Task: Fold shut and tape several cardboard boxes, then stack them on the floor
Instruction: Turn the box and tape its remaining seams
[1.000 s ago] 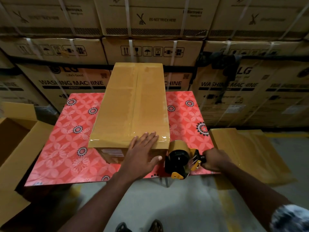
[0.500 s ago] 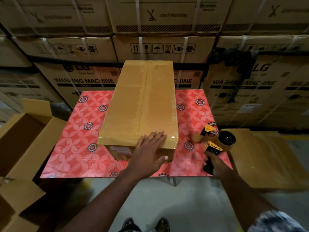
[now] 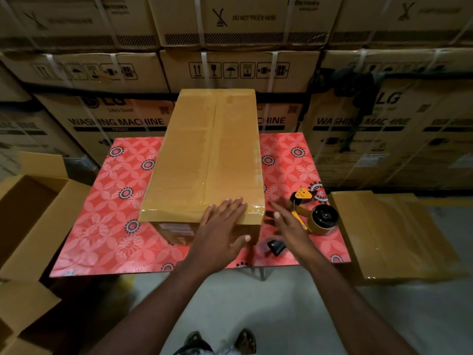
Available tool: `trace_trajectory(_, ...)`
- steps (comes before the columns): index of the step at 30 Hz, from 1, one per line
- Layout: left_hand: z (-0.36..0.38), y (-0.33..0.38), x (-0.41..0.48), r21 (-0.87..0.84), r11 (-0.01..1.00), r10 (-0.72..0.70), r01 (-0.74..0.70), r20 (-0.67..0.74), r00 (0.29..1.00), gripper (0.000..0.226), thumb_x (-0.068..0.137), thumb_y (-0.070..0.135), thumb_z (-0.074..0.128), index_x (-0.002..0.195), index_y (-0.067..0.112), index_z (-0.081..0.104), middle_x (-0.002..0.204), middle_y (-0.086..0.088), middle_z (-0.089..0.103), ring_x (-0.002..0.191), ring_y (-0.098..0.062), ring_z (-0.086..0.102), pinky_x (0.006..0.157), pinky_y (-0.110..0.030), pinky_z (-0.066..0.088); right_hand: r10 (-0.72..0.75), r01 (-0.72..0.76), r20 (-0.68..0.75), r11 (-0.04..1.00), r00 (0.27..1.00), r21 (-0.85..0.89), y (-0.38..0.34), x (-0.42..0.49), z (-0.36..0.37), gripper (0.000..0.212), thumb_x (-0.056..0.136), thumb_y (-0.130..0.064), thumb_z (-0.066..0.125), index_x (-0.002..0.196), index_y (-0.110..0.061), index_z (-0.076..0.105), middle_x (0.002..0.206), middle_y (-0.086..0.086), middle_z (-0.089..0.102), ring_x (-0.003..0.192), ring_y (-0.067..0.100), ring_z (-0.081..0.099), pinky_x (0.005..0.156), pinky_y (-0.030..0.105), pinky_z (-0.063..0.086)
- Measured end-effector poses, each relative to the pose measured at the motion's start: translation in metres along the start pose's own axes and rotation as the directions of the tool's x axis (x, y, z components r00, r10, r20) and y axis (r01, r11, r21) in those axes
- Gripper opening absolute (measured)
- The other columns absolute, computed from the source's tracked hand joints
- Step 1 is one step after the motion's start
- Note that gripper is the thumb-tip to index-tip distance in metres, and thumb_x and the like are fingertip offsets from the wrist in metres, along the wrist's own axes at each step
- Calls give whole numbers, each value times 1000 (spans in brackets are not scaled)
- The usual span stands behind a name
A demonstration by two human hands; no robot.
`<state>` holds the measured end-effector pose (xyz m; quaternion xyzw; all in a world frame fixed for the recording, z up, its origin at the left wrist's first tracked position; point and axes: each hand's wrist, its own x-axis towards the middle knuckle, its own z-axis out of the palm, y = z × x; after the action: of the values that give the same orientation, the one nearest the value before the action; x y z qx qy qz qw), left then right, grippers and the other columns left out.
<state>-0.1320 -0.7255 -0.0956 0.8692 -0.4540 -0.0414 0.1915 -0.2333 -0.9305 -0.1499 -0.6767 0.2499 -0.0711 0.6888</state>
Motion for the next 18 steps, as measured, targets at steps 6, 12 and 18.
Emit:
trace_trajectory(6,1,0,0,8,1000,9,-9,-3,1000,77,95,62,43,161,33,16,168,16,8,154,-5,0,122,-34,-10,-223,222,-87,975,971,-29,9,-6,40,49,107,-32,46,152,-15,42,152,3,50,141,11,46,118,38,38)
trace_trajectory(12,1,-1,-1,9,1000,7,-7,3,1000,77,95,64,40,161,34,15,168,16,8,154,-4,-2,123,-35,-10,-297,281,-134,951,945,-127,3,-12,44,47,108,-28,43,153,-13,42,148,-1,55,136,6,50,110,22,42)
trace_trajectory(18,2,-1,-1,22,1000,7,-7,3,1000,77,94,62,39,161,32,16,168,15,9,154,-5,1,124,-36,-7,-385,281,-178,860,906,-427,9,-8,51,54,100,-25,51,153,-17,43,118,-5,71,103,-1,65,85,24,51)
